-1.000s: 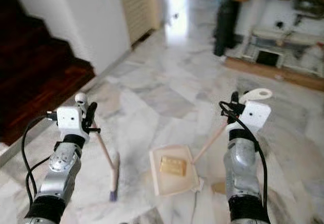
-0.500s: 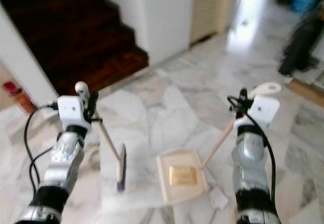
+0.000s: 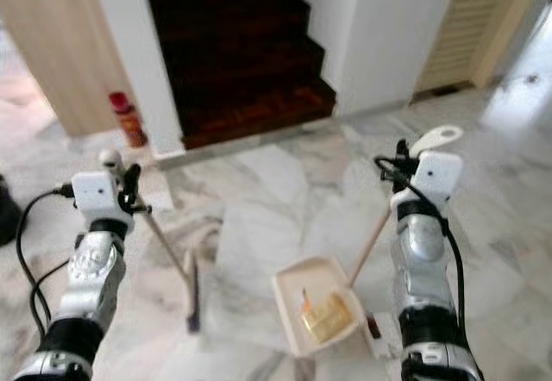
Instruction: Sweep floor
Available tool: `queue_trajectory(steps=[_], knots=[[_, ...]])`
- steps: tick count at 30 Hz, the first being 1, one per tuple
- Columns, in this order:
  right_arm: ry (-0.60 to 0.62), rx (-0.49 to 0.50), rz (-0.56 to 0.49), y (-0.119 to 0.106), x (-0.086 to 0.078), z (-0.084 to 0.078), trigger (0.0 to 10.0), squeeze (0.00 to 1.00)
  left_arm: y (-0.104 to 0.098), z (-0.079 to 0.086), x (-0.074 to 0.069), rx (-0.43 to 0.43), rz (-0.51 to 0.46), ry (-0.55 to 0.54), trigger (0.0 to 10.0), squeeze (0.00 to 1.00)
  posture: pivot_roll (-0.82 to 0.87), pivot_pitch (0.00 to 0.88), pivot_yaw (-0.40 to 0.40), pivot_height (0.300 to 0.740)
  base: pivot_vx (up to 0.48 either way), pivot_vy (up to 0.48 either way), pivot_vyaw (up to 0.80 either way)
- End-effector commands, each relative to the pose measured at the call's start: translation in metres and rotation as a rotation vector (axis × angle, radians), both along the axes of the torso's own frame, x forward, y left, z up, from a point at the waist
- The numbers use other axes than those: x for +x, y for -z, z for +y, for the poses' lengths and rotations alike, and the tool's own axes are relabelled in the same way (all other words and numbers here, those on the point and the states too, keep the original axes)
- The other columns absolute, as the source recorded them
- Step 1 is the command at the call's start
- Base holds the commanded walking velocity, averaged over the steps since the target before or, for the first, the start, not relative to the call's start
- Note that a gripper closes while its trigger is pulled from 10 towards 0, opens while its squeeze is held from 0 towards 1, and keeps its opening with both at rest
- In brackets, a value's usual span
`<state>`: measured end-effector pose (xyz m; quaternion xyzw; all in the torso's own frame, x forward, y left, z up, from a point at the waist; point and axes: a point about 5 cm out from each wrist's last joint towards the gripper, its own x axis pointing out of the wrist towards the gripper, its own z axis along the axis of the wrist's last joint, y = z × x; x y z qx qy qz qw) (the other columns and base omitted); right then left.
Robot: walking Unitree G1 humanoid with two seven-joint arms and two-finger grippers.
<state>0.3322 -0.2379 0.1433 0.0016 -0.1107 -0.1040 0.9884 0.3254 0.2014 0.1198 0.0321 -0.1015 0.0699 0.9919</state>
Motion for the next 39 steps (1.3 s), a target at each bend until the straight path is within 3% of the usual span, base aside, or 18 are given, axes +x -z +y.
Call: queue_trajectory(steps=[1, 12, 15, 16, 24, 32, 39], knots=[[0.007, 0.026, -0.043, -0.006, -0.004, -0.004, 10.0, 0.0, -0.005, -0.003, -0.003, 0.001, -0.04, 0.009, 10.0, 0.0, -0.09, 0.0, -0.001, 0.74, 0.0, 0.0, 0.0], [0.049, 0.071, 0.01, 0.012, -0.026, -0.022, 10.0, 0.0, 0.012, -0.024, -0.016, -0.017, 0.029, 0.082, 10.0, 0.0, -0.12, 0.0, 0.046, 0.74, 0.0, 0.0, 0.0], [0.059, 0.082, 0.016, 0.015, -0.028, -0.022, 10.0, 0.0, 0.013, -0.023, -0.018, -0.012, 0.037, 0.087, 10.0, 0.0, -0.11, 0.0, 0.055, 0.74, 0.0, 0.0, 0.0], [0.088, 0.133, 0.028, 0.02, -0.029, -0.023, 10.0, 0.0, 0.014, -0.018, -0.02, -0.003, 0.046, 0.082, 10.0, 0.0, -0.11, 0.0, 0.065, 0.74, 0.0, 0.0, 0.0], [0.098, 0.301, 0.039, 0.022, -0.015, -0.007, 10.0, 0.0, 0.001, -0.006, -0.007, 0.009, 0.01, 0.043, 10.0, 0.0, -0.1, 0.0, 0.042, 0.74, 0.0, 0.0, 0.0], [0.069, 0.369, 0.094, 0.031, 0.002, 0.013, 10.0, 0.0, -0.01, 0.018, -0.014, 0.028, -0.04, -0.047, 10.0, 0.0, 0.03, 0.0, -0.017, 0.74, 0.0, 0.0, 0.0], [0.044, 0.363, 0.099, 0.02, 0.016, 0.013, 10.0, 0.0, -0.018, 0.017, -0.013, 0.019, -0.076, -0.071, 10.0, 0.0, 0.09, 0.0, -0.074, 0.74, 0.0, 0.0, 0.0]])
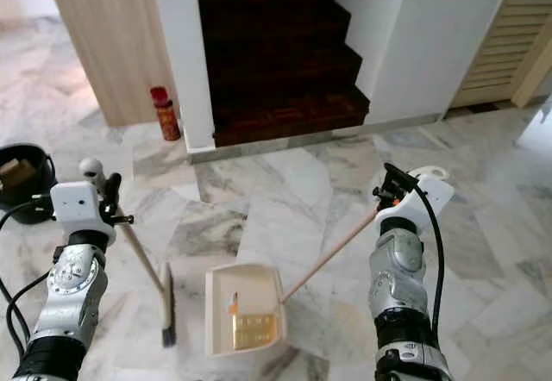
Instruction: Sweep floor
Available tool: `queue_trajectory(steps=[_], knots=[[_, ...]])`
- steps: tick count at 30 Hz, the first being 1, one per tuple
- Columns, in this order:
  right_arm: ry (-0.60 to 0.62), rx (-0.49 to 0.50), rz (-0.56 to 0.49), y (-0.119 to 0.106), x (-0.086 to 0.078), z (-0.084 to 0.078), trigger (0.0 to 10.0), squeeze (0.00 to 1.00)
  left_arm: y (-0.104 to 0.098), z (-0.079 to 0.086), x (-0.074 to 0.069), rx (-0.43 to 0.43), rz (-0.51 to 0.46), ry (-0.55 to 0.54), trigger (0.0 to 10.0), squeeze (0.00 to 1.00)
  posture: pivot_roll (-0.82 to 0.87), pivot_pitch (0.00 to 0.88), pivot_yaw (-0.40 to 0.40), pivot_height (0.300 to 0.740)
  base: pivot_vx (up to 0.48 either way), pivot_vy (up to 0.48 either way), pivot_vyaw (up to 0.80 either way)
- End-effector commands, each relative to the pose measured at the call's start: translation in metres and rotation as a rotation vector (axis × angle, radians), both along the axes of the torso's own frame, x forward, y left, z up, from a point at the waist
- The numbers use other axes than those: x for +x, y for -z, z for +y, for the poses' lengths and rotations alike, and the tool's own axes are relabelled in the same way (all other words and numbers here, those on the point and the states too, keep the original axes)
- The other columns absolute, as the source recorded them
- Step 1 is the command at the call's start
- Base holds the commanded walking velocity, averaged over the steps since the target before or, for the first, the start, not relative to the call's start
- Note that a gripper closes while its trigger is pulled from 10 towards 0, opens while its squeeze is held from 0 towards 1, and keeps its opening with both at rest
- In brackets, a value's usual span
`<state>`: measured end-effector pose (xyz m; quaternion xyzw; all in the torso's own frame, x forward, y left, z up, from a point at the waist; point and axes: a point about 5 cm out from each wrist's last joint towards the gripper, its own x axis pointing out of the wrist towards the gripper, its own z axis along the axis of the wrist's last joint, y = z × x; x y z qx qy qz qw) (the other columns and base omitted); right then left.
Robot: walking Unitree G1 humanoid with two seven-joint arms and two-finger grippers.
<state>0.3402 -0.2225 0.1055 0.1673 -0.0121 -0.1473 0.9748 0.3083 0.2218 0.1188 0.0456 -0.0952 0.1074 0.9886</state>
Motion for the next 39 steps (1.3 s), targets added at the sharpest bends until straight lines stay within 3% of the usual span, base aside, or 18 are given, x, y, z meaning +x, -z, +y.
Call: queue_trajectory(steps=[1, 7, 17, 33, 39], knots=[[-0.003, -0.005, -0.075, -0.025, 0.014, -0.004, 10.0, 0.0, -0.023, -0.005, 0.006, 0.004, -0.1, 0.006, 10.0, 0.0, 0.08, 0.0, -0.052, 0.74, 0.0, 0.0, 0.0], [0.054, 0.02, -0.107, -0.026, 0.012, -0.007, 10.0, 0.0, -0.026, -0.005, 0.013, 0.013, -0.087, 0.04, 10.0, 0.0, 0.05, 0.0, -0.013, 0.74, 0.0, 0.172, 0.0], [0.009, -0.02, -0.141, -0.036, 0.018, -0.002, 10.0, 0.0, -0.023, -0.006, 0.016, -0.008, -0.081, 0.024, 10.0, 0.0, 0.01, 0.0, -0.015, 0.74, 0.0, 0.295, 0.0], [0.018, -0.03, -0.148, -0.032, 0.005, -0.004, 10.0, 0.0, -0.009, -0.027, 0.007, -0.032, -0.039, 0.087, 10.0, 0.0, -0.05, 0.0, -0.001, 0.74, 0.0, 0.296, 0.0], [0.012, -0.028, -0.13, -0.026, 0.001, -0.003, 10.0, 0.0, -0.007, -0.022, -0.001, -0.027, -0.034, 0.074, 10.0, 0.0, -0.04, 0.0, -0.013, 0.74, 0.0, 0.299, 0.0]])
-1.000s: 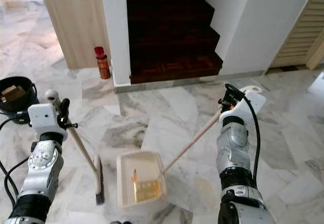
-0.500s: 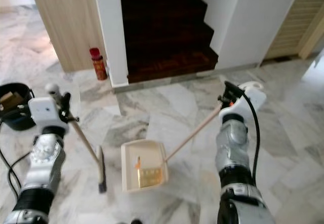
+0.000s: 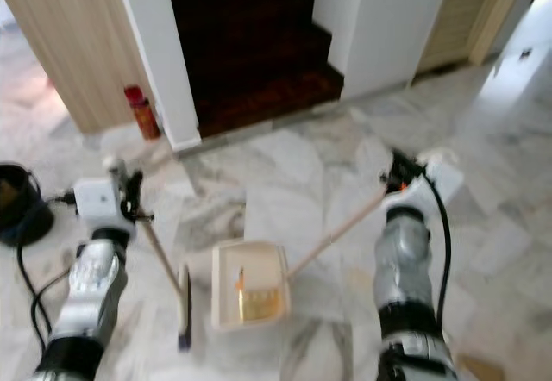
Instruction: Sweep floor
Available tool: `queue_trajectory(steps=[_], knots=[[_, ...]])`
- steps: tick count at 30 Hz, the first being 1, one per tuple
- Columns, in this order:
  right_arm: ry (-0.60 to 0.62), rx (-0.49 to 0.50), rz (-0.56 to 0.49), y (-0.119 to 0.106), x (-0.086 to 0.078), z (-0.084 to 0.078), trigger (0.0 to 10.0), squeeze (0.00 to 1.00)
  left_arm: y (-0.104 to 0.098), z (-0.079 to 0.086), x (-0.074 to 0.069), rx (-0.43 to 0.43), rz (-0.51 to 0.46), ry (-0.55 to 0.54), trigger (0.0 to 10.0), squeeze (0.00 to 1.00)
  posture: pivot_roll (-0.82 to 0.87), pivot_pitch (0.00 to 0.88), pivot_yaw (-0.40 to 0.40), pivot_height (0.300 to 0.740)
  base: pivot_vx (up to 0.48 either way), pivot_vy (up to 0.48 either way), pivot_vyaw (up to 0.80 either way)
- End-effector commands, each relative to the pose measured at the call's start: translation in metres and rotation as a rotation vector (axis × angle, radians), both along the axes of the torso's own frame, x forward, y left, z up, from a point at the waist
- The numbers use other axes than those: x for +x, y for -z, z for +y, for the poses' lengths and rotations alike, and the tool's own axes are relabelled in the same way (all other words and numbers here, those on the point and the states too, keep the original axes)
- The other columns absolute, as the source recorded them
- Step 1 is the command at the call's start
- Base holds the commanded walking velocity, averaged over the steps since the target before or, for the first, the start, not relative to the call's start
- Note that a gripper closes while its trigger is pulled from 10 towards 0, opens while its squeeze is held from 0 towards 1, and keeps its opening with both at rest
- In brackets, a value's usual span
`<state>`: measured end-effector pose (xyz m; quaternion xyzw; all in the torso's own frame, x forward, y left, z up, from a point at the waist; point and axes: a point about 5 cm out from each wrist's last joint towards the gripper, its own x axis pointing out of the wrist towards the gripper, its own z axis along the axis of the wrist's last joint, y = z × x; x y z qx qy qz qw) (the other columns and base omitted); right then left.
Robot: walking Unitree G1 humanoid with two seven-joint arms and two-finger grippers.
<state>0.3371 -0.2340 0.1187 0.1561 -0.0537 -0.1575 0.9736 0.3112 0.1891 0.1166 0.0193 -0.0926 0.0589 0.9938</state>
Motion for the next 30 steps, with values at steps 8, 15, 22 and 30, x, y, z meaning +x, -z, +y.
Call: queue_trajectory(steps=[8, 15, 22, 30], knots=[[-0.046, -0.004, -0.043, -0.011, 0.0, 0.012, 10.0, 0.0, -0.008, 0.013, -0.01, 0.017, -0.035, -0.041, 10.0, 0.0, -0.03, 0.0, -0.014, 0.74, 0.0, 0.31, 0.0], [-0.035, 0.007, -0.037, -0.009, -0.003, 0.011, 10.0, 0.0, -0.008, 0.013, -0.011, 0.017, -0.024, -0.036, 10.0, 0.0, -0.05, 0.0, -0.002, 0.74, 0.0, 0.309, 0.0], [-0.056, 0.016, -0.026, -0.007, -0.006, 0.014, 10.0, 0.0, -0.008, 0.008, -0.009, 0.011, -0.015, -0.024, 10.0, 0.0, -0.05, 0.0, -0.004, 0.74, 0.0, 0.339, 0.0], [-0.077, 0.013, -0.015, -0.005, -0.005, 0.018, 10.0, 0.0, -0.008, 0.008, -0.009, 0.007, -0.016, -0.018, 10.0, 0.0, -0.04, 0.0, -0.005, 0.74, 0.0, 0.345, -0.19]])
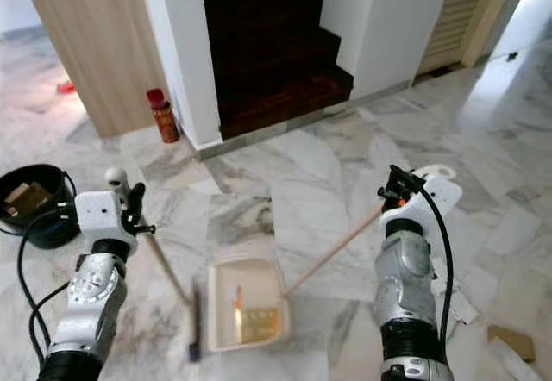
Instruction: Sweep floor
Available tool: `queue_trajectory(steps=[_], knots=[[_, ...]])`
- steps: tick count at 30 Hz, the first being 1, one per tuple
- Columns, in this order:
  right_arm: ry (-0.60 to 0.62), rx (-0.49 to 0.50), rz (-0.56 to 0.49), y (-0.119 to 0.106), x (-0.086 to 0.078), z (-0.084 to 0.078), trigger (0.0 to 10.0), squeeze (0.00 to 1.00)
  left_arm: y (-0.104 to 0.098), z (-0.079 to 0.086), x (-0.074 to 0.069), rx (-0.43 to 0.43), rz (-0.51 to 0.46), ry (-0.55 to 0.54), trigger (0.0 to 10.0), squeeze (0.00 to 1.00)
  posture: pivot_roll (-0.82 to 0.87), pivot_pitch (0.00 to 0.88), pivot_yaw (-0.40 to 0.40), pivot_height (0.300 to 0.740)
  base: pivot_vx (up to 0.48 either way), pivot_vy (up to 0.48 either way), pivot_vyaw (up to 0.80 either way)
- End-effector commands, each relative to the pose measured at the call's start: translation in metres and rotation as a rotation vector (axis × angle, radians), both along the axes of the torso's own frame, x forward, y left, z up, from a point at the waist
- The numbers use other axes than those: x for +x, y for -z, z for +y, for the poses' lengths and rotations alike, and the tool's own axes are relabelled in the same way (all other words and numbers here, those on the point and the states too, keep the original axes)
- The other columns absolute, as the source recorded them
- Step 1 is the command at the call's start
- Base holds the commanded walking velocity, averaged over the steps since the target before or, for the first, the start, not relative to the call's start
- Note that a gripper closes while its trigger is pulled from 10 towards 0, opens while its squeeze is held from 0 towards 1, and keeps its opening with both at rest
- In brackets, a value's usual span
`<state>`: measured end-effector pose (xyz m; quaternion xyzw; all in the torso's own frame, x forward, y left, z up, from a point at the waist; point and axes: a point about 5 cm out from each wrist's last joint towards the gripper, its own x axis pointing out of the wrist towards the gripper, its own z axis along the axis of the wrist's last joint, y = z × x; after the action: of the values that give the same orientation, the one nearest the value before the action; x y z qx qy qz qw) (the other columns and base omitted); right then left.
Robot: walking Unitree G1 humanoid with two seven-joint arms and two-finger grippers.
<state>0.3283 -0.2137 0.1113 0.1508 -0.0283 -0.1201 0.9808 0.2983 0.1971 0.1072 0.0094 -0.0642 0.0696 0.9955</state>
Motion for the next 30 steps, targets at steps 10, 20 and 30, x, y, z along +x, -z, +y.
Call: queue_trajectory(steps=[10, 20, 30], knots=[[0.006, 0.031, -0.059, -0.0132, 0.0036, 0.0004, 10.0, 0.0, -0.0205, 0.0008, 0.0051, 0.034, -0.074, 0.002, 10.0, 0.0, -0.03, 0.0, -0.004, 0.74, 0.0, 0.345, 0.0], [0.005, 0.061, -0.059, -0.0131, 0.0044, 0.001, 10.0, 0.0, -0.0228, -0.0009, 0.007, 0.032, -0.078, 0.001, 10.0, 0.0, -0.02, 0.0, -0.008, 0.74, 0.0, 0.355, -0.32], [-0.012, 0.051, -0.072, -0.0161, 0.0058, 0.0047, 10.0, 0.0, -0.0224, -0.0017, 0.0064, 0.027, -0.076, 0.001, 10.0, 0.0, -0.02, 0.0, -0.011, 0.74, 0.0, 0.367, 0.0]])
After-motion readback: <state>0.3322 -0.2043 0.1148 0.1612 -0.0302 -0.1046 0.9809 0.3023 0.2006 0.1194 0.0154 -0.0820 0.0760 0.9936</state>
